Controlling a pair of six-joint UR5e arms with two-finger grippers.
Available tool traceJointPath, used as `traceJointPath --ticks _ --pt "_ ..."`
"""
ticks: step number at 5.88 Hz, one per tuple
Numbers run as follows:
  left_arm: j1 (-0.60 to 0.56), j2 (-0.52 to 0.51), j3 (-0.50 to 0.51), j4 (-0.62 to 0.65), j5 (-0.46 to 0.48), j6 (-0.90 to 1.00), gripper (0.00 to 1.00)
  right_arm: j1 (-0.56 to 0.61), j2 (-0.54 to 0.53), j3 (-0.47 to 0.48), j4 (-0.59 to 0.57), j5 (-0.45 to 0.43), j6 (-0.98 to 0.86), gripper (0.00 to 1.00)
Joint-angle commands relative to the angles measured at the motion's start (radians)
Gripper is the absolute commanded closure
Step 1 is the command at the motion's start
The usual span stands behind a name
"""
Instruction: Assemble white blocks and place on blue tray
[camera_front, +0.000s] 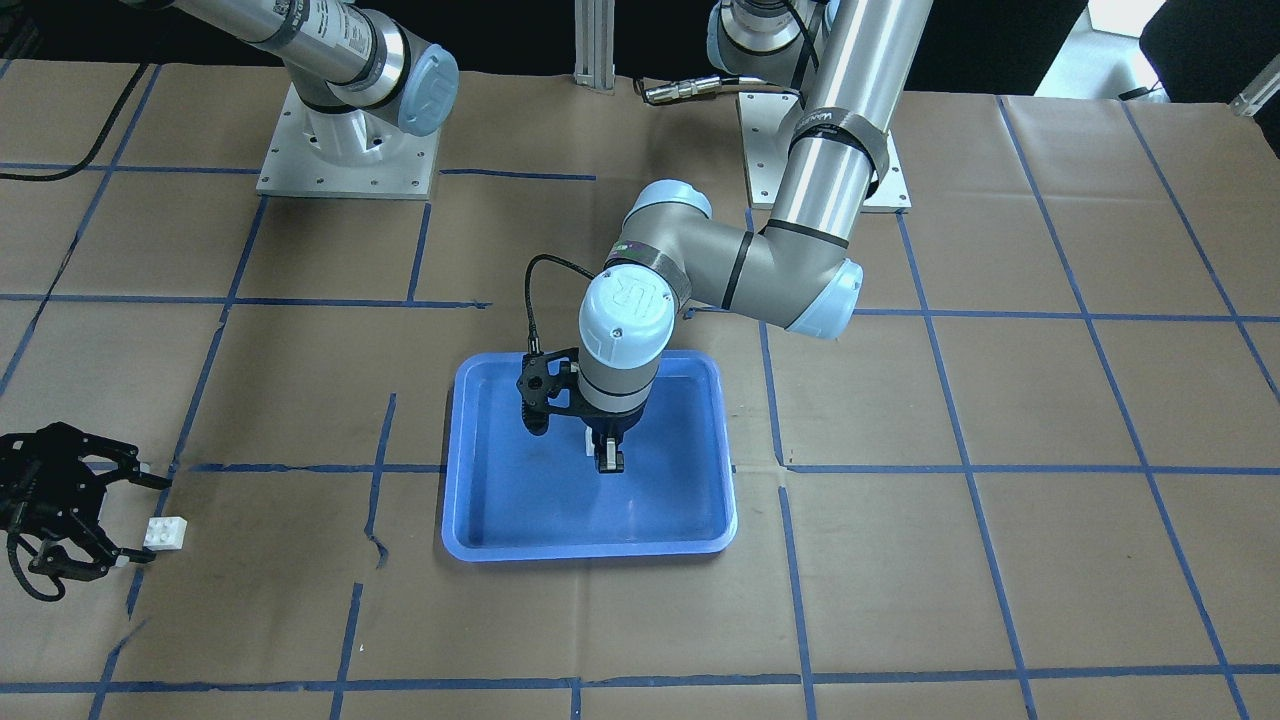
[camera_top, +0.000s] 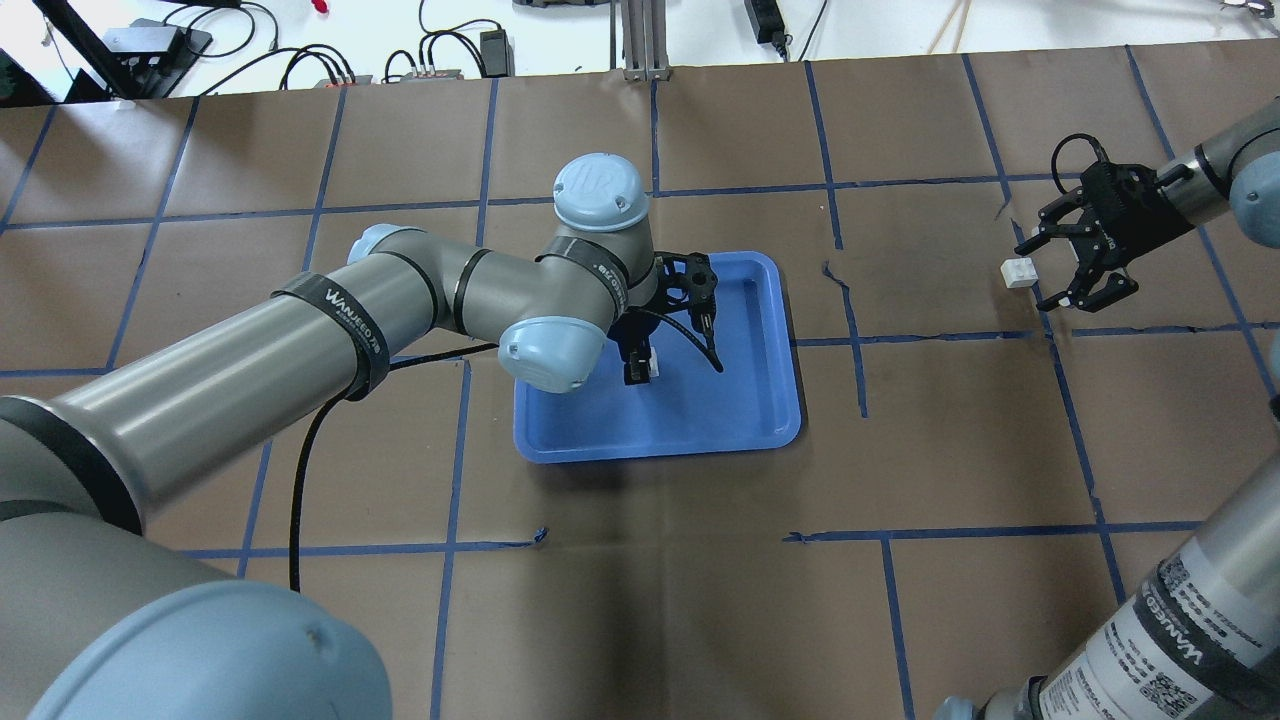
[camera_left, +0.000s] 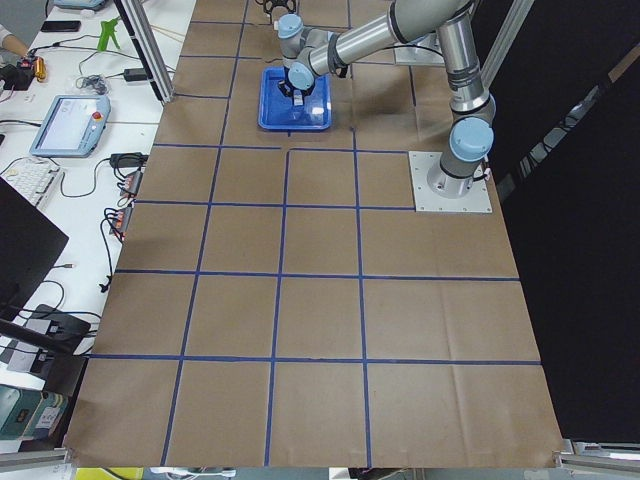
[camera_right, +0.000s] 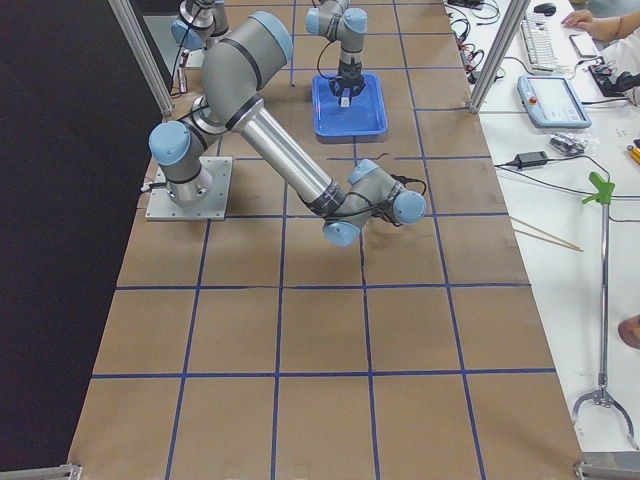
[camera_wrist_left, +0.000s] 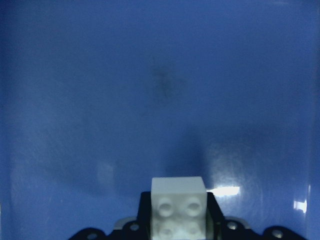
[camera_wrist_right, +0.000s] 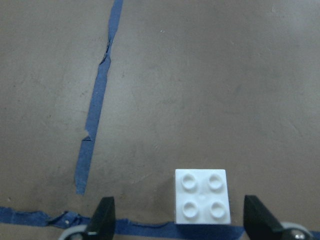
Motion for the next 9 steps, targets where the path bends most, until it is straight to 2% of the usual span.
traceJointPath --ticks 1,2,3,4,5,6,7,9 --pt "-0.001 -0.005 -0.005 0.006 -0.001 -0.028 0.04 -0.001 0.0 0.001 -0.028 0.0 -0.001 0.53" --pt "-0.001 0.01 0.0 0.008 0.004 -0.031 0.01 0.002 -0.002 -0.001 -0.028 0.0 -0.001 0.61" --pt "0.003 0.054 0.023 -0.007 0.01 -0.029 0.01 0.006 -0.003 -0.001 -0.028 0.0 0.0 0.63" --pt "0.005 0.135 0.027 -0.102 0.018 -0.034 0.01 0.007 -0.008 -0.005 -0.026 0.001 0.002 0.67" --pt "0.02 0.229 0.053 -0.254 0.048 -0.084 0.01 0.013 -0.019 -0.007 -0.025 0.003 0.005 0.68" --pt "0.069 0.29 0.073 -0.359 0.048 -0.172 0.01 0.028 -0.078 -0.005 -0.005 0.006 0.017 0.68" --pt "0.107 0.376 0.099 -0.451 0.05 -0.286 0.01 0.053 -0.127 -0.004 0.077 0.015 0.02 0.68" --pt "0.151 0.499 0.118 -0.506 0.047 -0.652 0.01 0.14 -0.225 0.024 0.202 0.049 0.034 0.67"
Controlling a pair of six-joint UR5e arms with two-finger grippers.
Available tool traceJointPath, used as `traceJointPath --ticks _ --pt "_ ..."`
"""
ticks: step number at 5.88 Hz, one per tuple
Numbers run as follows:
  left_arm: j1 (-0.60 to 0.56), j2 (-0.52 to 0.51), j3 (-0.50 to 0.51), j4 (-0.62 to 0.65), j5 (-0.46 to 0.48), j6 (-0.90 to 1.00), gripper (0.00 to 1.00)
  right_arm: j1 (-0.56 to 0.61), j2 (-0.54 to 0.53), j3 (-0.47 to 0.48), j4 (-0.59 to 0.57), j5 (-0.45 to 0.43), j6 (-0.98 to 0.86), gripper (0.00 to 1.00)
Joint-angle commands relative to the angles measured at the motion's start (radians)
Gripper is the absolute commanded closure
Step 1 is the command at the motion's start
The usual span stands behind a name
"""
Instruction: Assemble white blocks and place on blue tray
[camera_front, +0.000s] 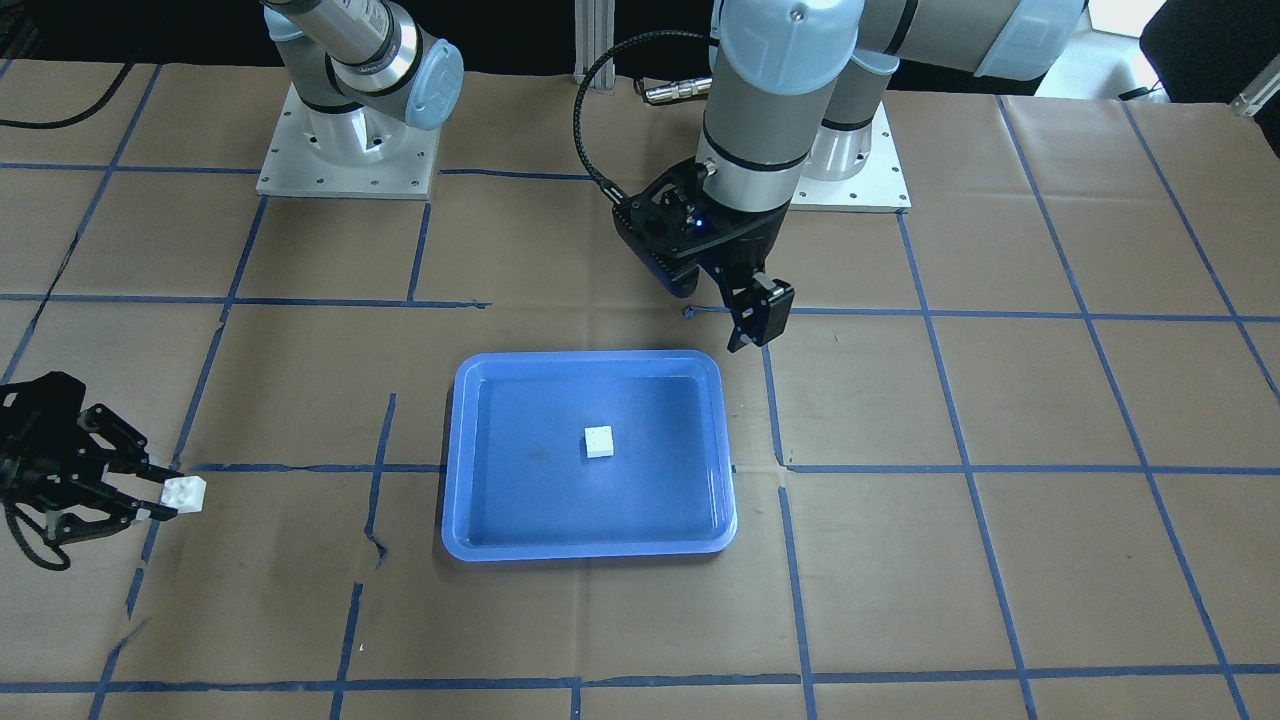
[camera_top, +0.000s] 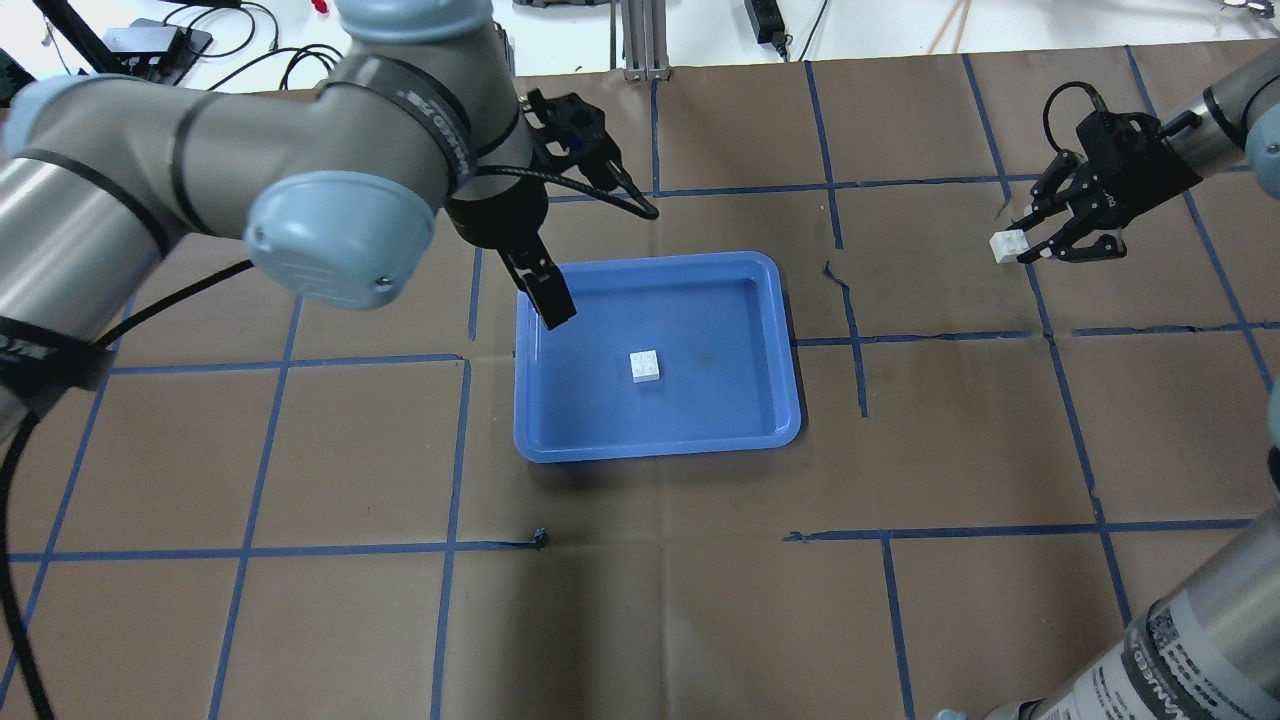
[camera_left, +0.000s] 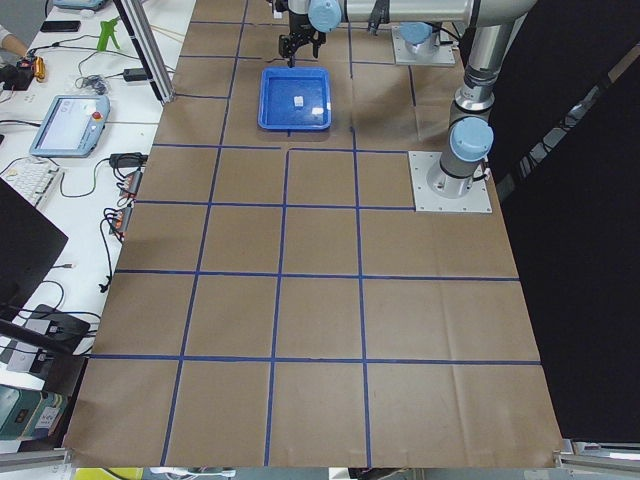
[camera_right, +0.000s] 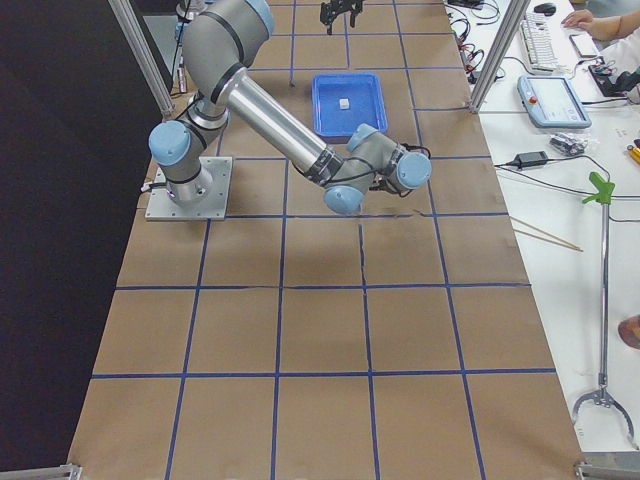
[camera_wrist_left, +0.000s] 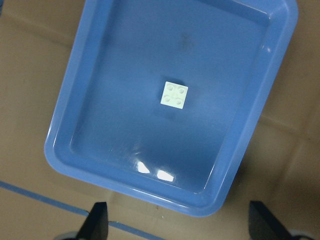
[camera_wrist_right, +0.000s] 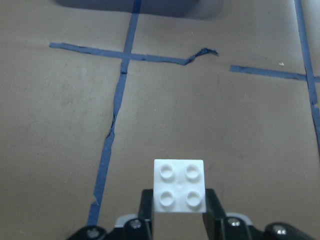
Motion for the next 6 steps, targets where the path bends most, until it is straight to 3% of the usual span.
traceJointPath --ticks 1,2,4,6 --pt "0.032 0.09 0.01 -0.021 -0.009 -0.351 0.01 0.092 -0.105 0.074 0.071 0.045 0.085 0.67" --pt "0.052 0.117 0.008 -0.023 -0.001 -0.485 0.01 0.145 -0.16 0.149 0.051 0.098 0.155 0.67" --pt "0.146 0.131 0.031 -0.063 -0.01 -0.598 0.01 0.237 -0.21 0.256 -0.08 0.113 0.312 0.67" --pt "0.166 0.11 0.121 -0.191 0.0 -0.601 0.01 0.369 -0.204 0.327 -0.326 0.111 0.558 0.67"
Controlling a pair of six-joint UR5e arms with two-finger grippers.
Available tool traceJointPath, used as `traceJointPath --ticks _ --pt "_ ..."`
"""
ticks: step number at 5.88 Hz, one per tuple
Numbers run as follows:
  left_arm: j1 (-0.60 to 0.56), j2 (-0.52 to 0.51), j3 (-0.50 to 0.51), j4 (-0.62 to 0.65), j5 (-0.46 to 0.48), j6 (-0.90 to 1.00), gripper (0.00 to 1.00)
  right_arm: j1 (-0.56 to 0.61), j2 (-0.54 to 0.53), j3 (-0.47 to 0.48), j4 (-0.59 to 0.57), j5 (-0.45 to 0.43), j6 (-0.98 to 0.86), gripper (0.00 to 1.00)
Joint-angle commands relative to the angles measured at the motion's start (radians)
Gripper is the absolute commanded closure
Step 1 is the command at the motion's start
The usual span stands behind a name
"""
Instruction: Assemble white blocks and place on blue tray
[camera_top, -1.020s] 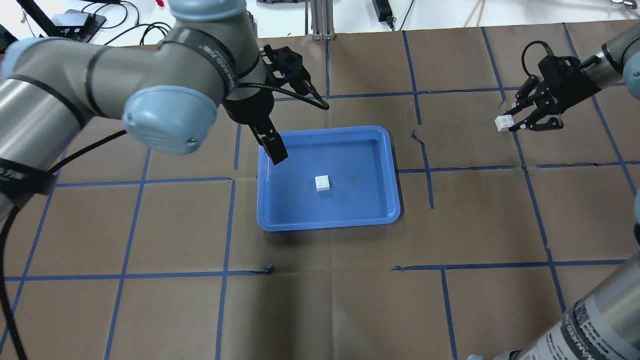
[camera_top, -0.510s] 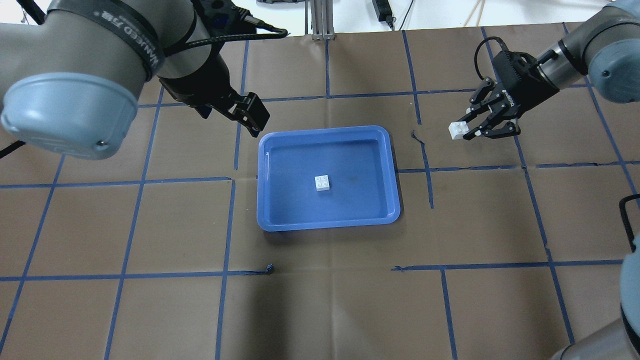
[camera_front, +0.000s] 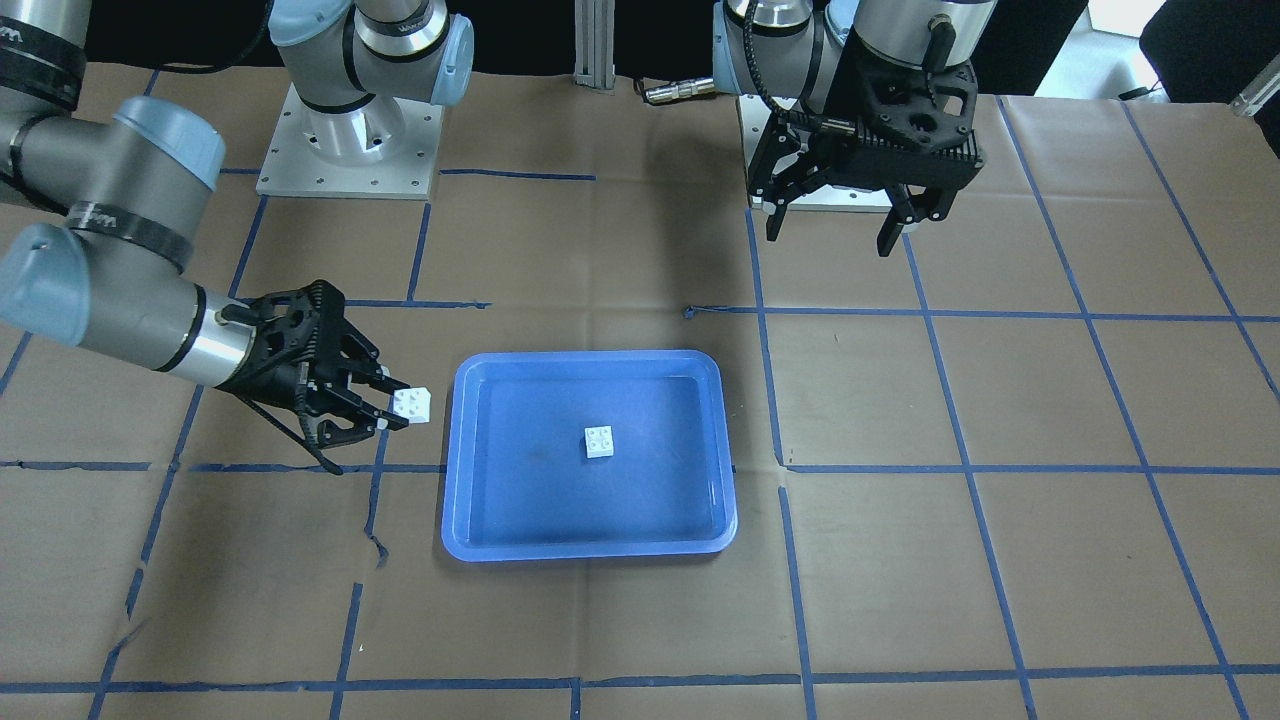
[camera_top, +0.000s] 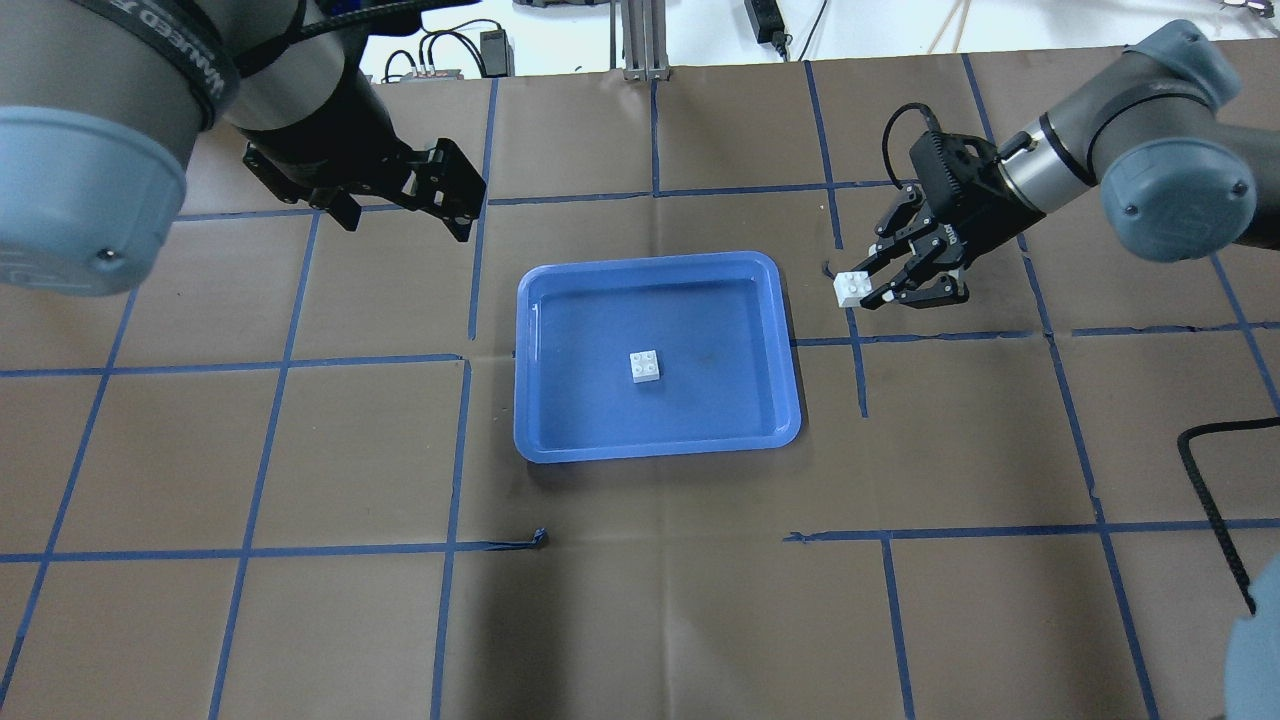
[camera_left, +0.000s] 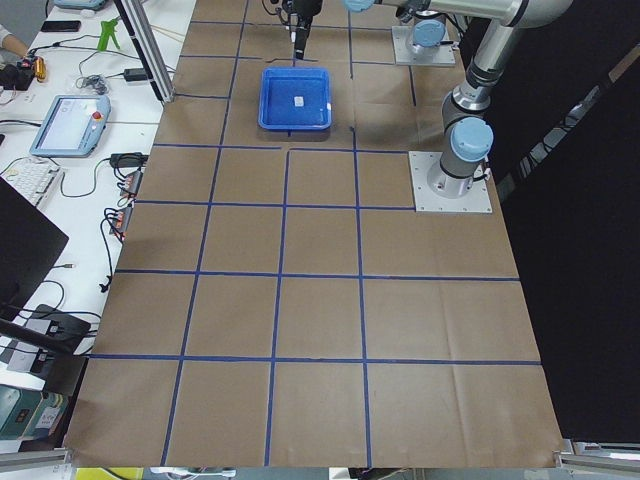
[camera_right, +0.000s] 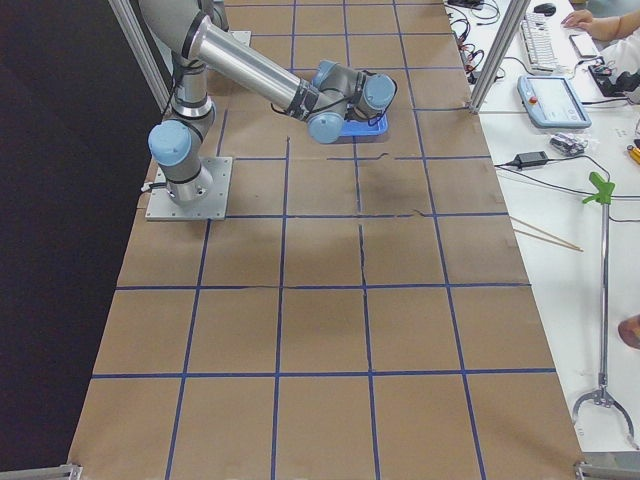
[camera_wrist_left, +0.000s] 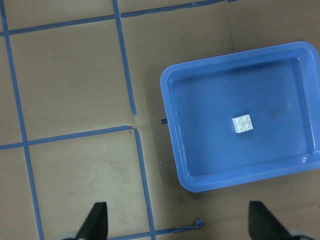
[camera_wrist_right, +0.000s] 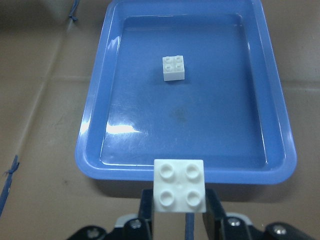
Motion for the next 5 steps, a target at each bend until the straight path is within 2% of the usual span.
traceJointPath --ticks 1,3,5 --pt "0.008 0.007 0.021 -0.055 0.003 -0.002 0.01 0.116 0.019 0.088 -0.258 0.0 0.208 0.67" --pt "0.01 0.016 0.022 -0.052 0.003 -0.002 0.01 0.195 0.08 0.149 -0.473 0.0 0.32 0.67" --pt "0.012 0.018 0.022 -0.047 0.0 -0.002 0.01 0.233 0.163 0.151 -0.575 0.0 0.339 0.67"
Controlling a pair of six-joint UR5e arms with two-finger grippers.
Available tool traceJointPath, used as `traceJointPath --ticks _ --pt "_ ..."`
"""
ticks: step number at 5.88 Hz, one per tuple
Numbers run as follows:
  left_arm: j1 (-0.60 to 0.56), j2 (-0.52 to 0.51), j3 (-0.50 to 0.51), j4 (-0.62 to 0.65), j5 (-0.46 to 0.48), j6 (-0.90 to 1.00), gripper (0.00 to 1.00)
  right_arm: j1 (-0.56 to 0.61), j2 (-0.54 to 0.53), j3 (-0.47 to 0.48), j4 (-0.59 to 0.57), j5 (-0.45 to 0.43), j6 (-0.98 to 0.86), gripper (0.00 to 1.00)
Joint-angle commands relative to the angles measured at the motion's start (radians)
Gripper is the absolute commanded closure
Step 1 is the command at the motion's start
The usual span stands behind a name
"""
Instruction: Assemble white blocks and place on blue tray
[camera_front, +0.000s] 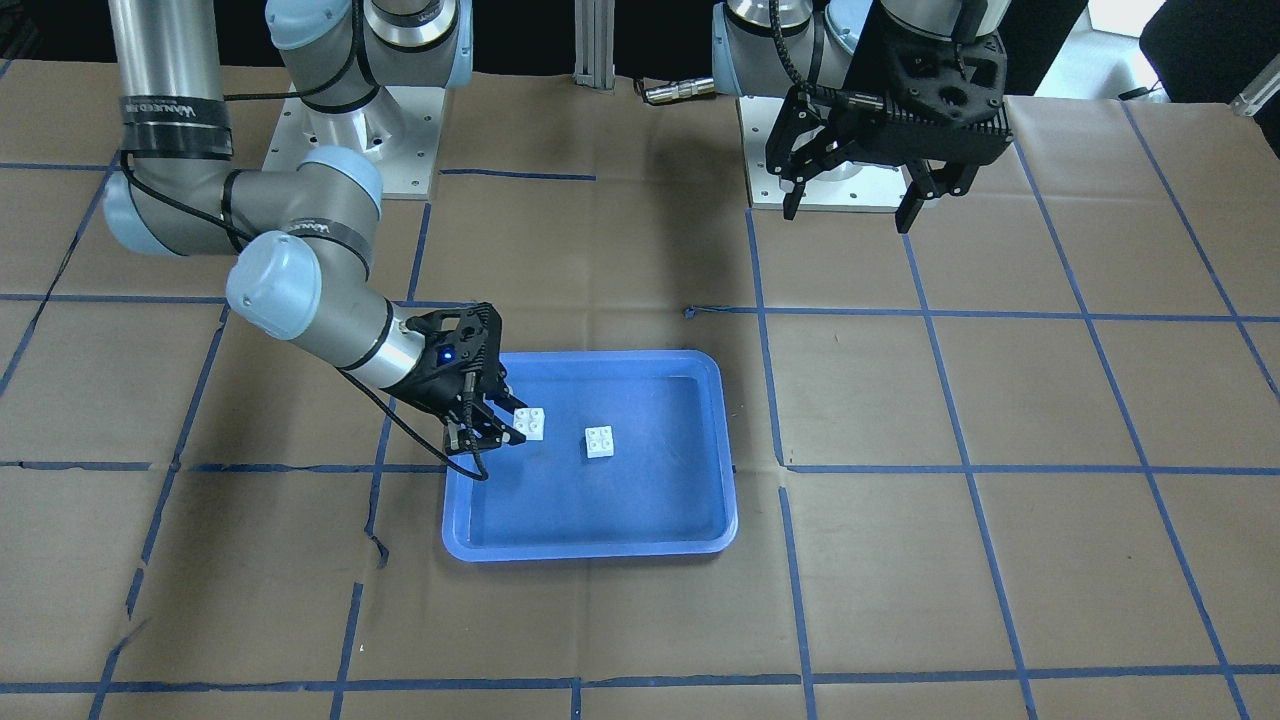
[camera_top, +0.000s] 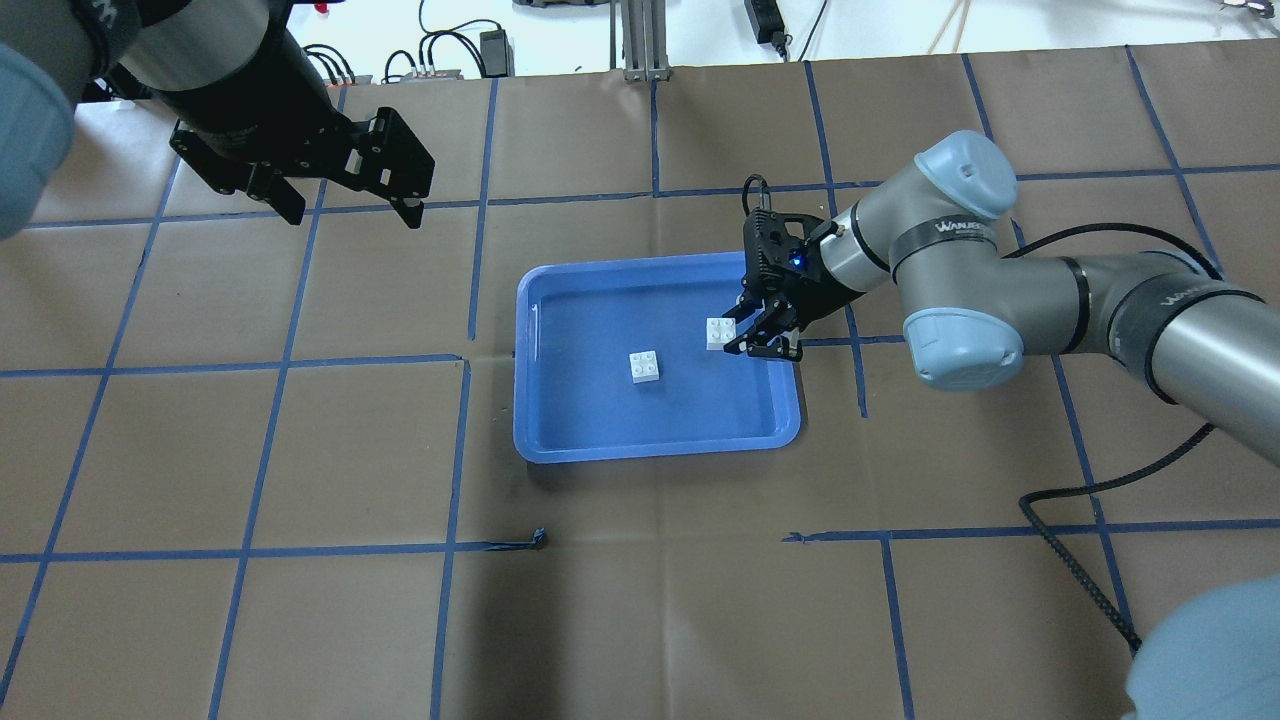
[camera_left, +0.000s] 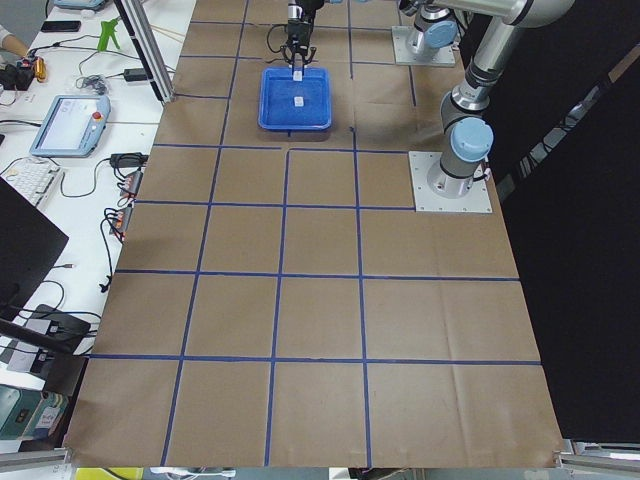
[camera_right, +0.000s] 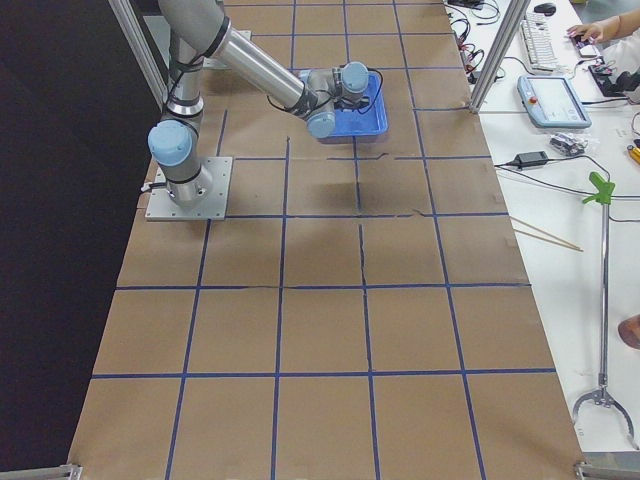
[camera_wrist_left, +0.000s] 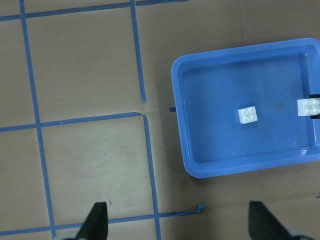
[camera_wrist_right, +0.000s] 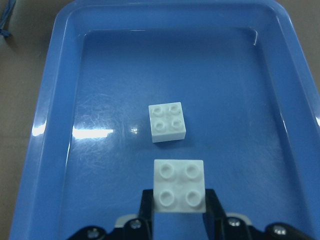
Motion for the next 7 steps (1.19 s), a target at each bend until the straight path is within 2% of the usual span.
traceJointPath --ticks 1,3,7 --pt "0.0 0.001 0.001 0.005 -0.005 0.0 0.01 0.016 0.053 0.004 -0.068 -0.002 0.01 0.67" --pt "0.0 0.001 0.002 0.008 -0.005 0.0 0.01 0.054 0.091 0.003 -0.127 -0.003 0.01 0.67" --pt "0.0 0.002 0.003 0.008 -0.008 0.0 0.01 0.052 0.094 0.001 -0.143 -0.002 0.043 0.67"
